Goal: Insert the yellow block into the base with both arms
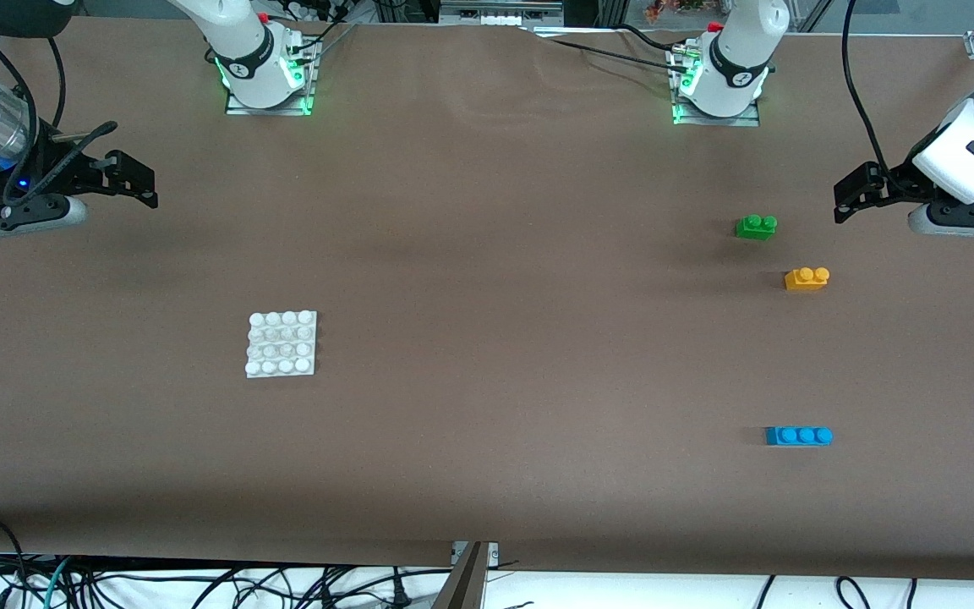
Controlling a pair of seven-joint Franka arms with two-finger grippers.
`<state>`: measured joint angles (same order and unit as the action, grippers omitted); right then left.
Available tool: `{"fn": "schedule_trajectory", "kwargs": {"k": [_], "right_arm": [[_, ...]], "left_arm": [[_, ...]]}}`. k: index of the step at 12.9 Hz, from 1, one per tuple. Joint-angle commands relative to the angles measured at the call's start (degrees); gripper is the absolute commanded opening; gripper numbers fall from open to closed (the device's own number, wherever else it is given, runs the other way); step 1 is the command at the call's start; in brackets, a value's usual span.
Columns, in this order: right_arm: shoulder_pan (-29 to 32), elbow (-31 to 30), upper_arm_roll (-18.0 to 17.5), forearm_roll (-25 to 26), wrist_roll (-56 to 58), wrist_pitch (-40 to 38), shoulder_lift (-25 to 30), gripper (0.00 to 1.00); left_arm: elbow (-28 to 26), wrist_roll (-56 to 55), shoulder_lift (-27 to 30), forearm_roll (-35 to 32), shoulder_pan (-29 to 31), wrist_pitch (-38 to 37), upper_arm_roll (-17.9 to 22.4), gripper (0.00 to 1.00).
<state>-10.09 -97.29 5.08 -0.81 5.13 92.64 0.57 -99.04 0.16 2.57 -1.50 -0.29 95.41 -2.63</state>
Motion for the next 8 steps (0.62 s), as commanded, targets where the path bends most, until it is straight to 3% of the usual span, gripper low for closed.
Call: {"fn": "schedule_trajectory", "kwargs": {"k": [1,8], "right_arm": [[0.68,1.40,-0.86,0.90,-0.64,-3.50,-0.13,0.99],[0.86,1.84,-1.04,0.90,-0.20,-2.91,-0.39,0.99]], "left_arm": [[1.12,-0.42,-0.10,0.63,0.65,-1.54,-0.89,1.00],[1.22,-0.33,-0.29,0.71,0.73,-1.81,-0.80,1.00]]}}
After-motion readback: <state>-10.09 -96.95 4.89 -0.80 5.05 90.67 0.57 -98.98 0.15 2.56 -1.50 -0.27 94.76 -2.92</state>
